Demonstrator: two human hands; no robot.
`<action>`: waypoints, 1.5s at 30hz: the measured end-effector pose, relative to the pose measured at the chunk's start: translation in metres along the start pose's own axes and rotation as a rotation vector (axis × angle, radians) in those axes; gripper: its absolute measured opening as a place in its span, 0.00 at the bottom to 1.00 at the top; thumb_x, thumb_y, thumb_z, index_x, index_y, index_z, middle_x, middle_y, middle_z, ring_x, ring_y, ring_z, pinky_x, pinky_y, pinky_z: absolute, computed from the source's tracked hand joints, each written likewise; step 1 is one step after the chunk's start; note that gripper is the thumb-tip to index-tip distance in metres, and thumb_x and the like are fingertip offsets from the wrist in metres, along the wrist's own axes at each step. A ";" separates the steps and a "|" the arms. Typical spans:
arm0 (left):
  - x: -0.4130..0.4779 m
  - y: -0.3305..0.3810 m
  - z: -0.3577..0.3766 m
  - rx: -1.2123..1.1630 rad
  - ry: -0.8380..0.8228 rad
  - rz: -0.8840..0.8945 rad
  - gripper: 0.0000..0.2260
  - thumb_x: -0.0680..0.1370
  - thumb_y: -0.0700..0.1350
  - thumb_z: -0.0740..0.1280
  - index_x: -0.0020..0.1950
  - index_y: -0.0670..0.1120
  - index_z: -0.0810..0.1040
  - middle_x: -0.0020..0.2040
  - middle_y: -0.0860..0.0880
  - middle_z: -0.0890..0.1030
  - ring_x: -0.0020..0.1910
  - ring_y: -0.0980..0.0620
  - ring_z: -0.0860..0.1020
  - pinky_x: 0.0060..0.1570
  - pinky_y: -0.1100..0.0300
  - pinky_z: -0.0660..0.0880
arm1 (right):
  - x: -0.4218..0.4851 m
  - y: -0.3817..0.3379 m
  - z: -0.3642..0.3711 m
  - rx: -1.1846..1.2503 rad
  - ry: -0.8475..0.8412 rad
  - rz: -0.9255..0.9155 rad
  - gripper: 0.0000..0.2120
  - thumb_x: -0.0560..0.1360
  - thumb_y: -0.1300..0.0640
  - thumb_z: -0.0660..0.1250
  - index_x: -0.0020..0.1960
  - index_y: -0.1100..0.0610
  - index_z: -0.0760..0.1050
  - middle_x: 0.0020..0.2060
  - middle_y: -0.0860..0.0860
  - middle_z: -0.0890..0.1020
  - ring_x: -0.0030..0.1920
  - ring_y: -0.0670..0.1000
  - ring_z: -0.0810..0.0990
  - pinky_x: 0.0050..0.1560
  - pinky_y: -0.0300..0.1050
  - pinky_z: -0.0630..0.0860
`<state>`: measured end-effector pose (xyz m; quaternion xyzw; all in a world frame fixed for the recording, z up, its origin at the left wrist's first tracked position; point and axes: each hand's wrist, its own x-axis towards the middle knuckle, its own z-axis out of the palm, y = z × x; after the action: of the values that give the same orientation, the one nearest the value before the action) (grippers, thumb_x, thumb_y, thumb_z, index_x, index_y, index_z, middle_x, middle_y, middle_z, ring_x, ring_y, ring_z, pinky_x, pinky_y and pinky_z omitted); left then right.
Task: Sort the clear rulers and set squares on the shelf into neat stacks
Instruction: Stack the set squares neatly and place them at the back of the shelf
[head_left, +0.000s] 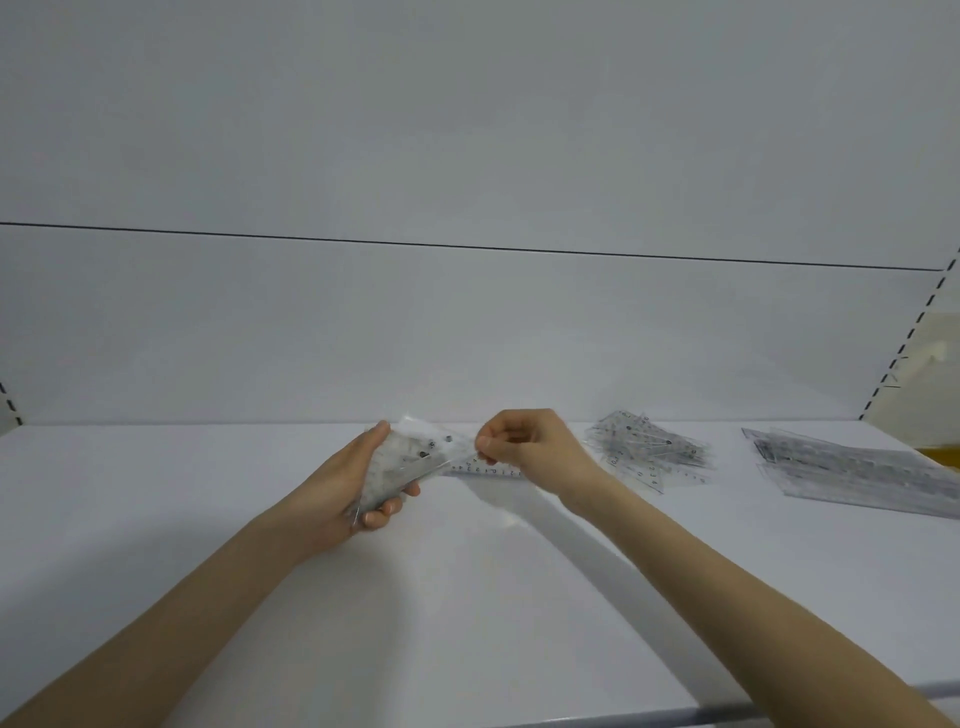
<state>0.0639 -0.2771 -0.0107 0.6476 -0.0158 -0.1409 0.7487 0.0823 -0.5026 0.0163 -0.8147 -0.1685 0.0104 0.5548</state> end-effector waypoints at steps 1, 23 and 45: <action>0.000 0.000 0.004 -0.002 -0.033 0.025 0.26 0.76 0.62 0.62 0.60 0.41 0.74 0.38 0.41 0.78 0.26 0.52 0.69 0.20 0.65 0.62 | 0.001 0.000 0.008 -0.031 0.022 0.003 0.10 0.74 0.62 0.70 0.36 0.52 0.79 0.32 0.48 0.81 0.36 0.45 0.78 0.41 0.36 0.72; -0.003 0.000 -0.016 0.037 0.092 0.008 0.30 0.61 0.35 0.73 0.62 0.37 0.71 0.34 0.46 0.79 0.24 0.53 0.68 0.20 0.66 0.60 | 0.055 0.045 -0.027 -0.908 -0.294 -0.046 0.25 0.70 0.44 0.73 0.65 0.51 0.76 0.52 0.51 0.83 0.54 0.51 0.79 0.56 0.46 0.74; 0.011 0.003 0.015 -0.132 0.174 -0.135 0.20 0.79 0.56 0.61 0.58 0.39 0.74 0.36 0.40 0.78 0.23 0.52 0.69 0.16 0.66 0.62 | 0.013 0.020 0.000 -1.160 0.398 -1.055 0.07 0.68 0.63 0.61 0.32 0.57 0.74 0.23 0.48 0.70 0.24 0.49 0.69 0.22 0.39 0.58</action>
<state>0.0720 -0.2939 -0.0071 0.6064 0.1023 -0.1352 0.7769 0.1004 -0.5058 0.0003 -0.7726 -0.4075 -0.4869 -0.0048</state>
